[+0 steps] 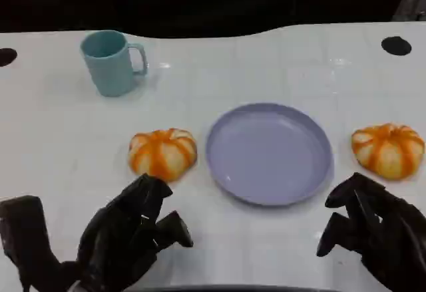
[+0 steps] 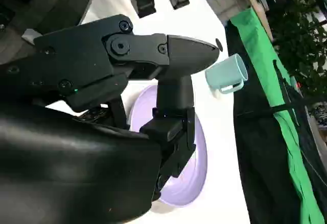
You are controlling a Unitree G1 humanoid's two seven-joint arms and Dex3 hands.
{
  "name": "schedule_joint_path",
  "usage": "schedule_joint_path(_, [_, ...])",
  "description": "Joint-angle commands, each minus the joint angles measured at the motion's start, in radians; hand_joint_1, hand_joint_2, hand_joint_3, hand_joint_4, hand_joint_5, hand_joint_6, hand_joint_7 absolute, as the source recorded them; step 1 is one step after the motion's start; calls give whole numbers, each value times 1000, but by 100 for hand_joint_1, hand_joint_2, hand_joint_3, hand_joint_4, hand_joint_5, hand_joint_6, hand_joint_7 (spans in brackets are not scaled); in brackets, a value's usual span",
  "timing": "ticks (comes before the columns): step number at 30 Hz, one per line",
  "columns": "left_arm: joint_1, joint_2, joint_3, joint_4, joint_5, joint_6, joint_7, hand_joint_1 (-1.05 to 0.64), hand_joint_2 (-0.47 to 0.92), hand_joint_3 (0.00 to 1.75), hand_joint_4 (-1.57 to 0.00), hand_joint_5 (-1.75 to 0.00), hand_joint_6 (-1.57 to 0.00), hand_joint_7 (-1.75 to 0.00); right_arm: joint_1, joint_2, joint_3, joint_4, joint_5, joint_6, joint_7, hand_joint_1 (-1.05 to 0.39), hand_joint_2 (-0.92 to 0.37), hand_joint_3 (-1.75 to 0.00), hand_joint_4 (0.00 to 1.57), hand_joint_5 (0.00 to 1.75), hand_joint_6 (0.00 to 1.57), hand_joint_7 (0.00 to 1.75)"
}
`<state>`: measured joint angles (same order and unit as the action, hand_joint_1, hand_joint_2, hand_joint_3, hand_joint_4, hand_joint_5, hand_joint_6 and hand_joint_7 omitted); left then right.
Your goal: Grasp the bread from the table and place it into the plate.
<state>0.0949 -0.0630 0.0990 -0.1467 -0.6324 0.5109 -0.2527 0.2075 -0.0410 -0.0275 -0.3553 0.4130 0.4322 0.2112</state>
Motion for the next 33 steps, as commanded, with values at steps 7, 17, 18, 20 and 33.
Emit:
schedule_joint_path(7, [-6,11,5,-17,1,0,3,-57,92,38,-83,-175,-56,-175,1,-8,-8,-7,5,-3,2,-43,-92,-45,64,175,51,159])
schedule_joint_path(17, [-7,11,5,-15,3,-3,1,-56,92,39,-83,-175,-56,-175,1,-10,-7,-11,3,1,0,-43,-92,-45,63,175,50,159])
schedule_joint_path(18, [-7,11,6,-15,1,-2,2,-56,92,40,-83,-175,-56,-175,1,-11,-7,-9,3,-1,3,-43,-92,-45,63,175,50,159])
schedule_joint_path(20, [-7,14,3,-15,3,-4,-4,-56,92,40,-82,-175,-55,-175,1,-10,-7,-8,4,-2,3,-43,-92,-45,63,175,50,159])
schedule_joint_path(33, [-6,96,-130,54,373,-478,-83,-48,91,5,-22,-139,-31,-97,-5,-2,0,-4,-6,-6,-5,-44,-92,-46,64,175,50,160])
